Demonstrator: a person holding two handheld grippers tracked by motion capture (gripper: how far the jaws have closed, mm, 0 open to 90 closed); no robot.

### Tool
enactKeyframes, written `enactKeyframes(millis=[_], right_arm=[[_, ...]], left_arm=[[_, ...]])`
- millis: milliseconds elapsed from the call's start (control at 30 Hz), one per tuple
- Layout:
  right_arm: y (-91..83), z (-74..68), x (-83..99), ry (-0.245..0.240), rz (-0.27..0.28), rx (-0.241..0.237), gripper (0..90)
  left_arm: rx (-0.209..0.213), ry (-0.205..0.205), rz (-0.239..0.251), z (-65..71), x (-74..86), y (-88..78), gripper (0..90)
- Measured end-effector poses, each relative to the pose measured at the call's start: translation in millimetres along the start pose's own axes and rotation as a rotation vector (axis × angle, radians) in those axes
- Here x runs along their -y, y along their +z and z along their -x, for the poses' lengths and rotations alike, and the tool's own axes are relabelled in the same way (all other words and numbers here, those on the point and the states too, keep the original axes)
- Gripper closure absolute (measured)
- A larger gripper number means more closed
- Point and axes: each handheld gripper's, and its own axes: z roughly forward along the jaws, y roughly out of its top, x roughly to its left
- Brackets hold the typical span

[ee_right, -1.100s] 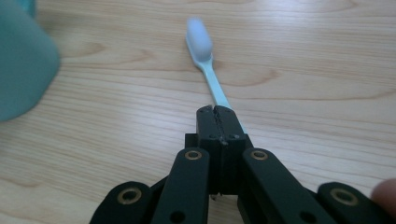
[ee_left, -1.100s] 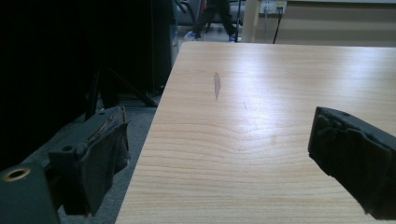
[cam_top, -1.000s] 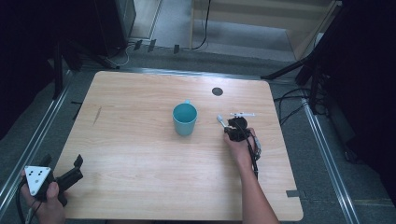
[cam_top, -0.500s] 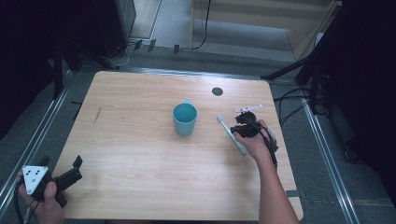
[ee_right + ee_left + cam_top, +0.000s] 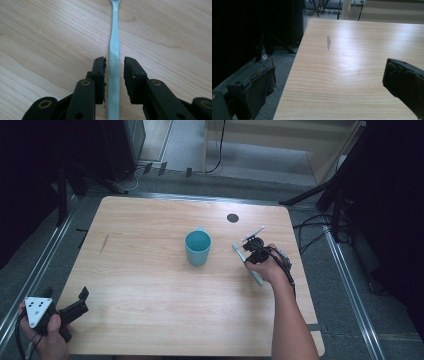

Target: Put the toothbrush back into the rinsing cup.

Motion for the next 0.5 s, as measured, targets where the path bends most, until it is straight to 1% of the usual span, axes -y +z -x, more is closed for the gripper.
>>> enactKeyframes(millis=[33, 67, 100, 133, 233, 367, 400, 500], right_arm=[[0.0, 0.0, 0.0, 0.000, 0.000, 0.000, 71.4], [4.9, -1.8, -0.7, -0.012, -0.017, 0.016, 73.8], [6.2, -2.2, -1.2, -0.018, -0.019, 0.026, 74.1], [6.2, -2.2, -1.2, -0.018, -0.019, 0.026, 74.1], [9.2, -4.4, -4.5, -0.006, -0.026, 0.027, 75.0], [14.4, -5.0, -6.1, 0.016, -0.053, 0.022, 79.1], [14.4, -4.6, -6.4, 0.034, -0.051, 0.017, 79.2], [13.9, -5.0, -6.4, 0.047, -0.058, 0.017, 79.4]], left_arm=[[0.000, 0.000, 0.000, 0.0, 0.0, 0.0, 0.0], [0.000, -0.001, 0.000, -0.1, 0.0, 0.1, 0.0], [0.000, -0.001, 0.000, -0.1, 0.0, 0.1, 0.0], [0.002, -0.001, -0.001, -0.2, -0.1, 0.2, 0.0], [0.002, 0.001, -0.004, -0.1, -0.2, 0.5, 0.0], [0.005, -0.002, -0.002, -0.3, -0.2, 0.5, 0.0], [0.004, -0.004, -0.002, -0.3, -0.2, 0.5, 0.0], [0.006, -0.002, -0.005, -0.4, -0.3, 0.6, 0.0]])
